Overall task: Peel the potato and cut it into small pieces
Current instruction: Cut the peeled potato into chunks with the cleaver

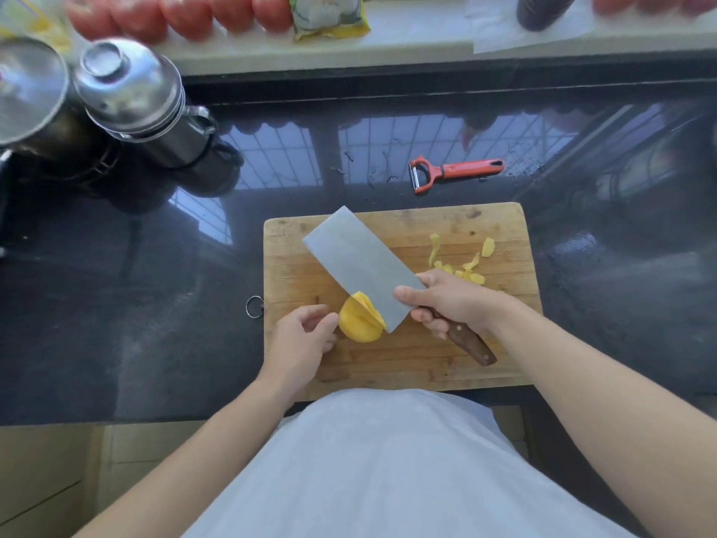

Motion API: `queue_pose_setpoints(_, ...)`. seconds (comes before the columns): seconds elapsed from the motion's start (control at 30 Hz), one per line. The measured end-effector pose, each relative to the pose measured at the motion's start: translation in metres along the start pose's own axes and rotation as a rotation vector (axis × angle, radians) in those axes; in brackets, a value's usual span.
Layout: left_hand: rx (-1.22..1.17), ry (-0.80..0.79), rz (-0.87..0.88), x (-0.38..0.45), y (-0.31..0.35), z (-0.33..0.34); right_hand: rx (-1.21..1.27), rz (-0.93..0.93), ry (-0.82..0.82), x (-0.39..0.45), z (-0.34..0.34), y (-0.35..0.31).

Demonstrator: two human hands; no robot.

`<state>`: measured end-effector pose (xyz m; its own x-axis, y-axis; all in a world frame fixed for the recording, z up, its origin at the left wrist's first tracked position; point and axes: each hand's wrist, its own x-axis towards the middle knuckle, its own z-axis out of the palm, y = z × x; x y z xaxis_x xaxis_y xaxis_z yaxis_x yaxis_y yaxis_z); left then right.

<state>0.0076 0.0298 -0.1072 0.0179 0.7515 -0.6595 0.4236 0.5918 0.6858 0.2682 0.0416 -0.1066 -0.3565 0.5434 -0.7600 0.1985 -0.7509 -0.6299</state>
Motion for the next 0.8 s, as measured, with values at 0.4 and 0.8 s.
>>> queue_pose_setpoints(0.4, 1.097, -0.389, 1.797, 0.025, 0.101, 0.011, 0.317, -0.003, 0.113, -0.085, -0.002, 0.005)
queue_pose_setpoints(0.8, 0.854, -0.45, 0.746, 0.033, 0.11, 0.093, 0.579, 0.055, 0.641, -0.163, -0.011, 0.096)
